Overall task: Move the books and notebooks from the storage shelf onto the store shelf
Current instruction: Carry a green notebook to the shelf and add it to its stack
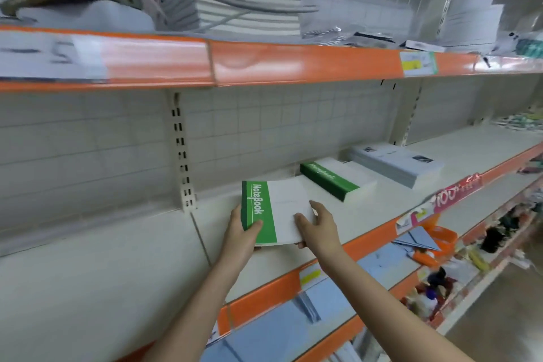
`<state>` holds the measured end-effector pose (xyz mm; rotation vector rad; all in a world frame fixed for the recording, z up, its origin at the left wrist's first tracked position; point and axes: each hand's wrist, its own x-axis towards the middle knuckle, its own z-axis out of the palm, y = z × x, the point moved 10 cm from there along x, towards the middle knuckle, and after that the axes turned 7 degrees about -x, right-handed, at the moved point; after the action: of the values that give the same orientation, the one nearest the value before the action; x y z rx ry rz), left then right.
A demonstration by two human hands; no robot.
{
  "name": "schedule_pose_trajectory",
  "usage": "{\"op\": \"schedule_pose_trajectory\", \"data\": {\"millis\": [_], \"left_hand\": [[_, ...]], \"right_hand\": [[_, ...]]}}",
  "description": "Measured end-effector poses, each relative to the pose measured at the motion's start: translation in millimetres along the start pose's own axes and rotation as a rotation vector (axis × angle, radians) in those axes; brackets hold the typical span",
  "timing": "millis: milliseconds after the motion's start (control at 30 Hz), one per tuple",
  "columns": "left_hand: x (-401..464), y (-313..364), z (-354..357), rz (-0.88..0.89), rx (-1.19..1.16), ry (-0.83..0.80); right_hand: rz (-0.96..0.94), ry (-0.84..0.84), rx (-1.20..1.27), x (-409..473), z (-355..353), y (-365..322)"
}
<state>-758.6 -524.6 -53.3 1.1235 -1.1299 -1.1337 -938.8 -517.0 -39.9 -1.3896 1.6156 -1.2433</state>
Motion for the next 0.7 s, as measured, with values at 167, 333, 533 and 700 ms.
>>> {"op": "schedule_pose_trajectory", "data": {"millis": [167,333,533,700], "left_hand": [[13.1,-8.2,65.3,0.008,-0.018,0.002],[23.2,-11.5,129.8,0.022,-0.031,-0.042],[34.4,-15.0,200.0,0.018,-0.026,-0.113],[46.4,-19.5,244.3,0.001,-0.025,-0.145]], "right_hand": [[0.0,0.032,0.004,30.9,-56.5,28.8],[-0.015,0.112,-0.03,51.8,-113.1,50.1],[0.011,0.161,-0.03,72.4,-172.3,70.6],[0.005,0.177,-0.019,92.9,-210.5,85.2]]}}
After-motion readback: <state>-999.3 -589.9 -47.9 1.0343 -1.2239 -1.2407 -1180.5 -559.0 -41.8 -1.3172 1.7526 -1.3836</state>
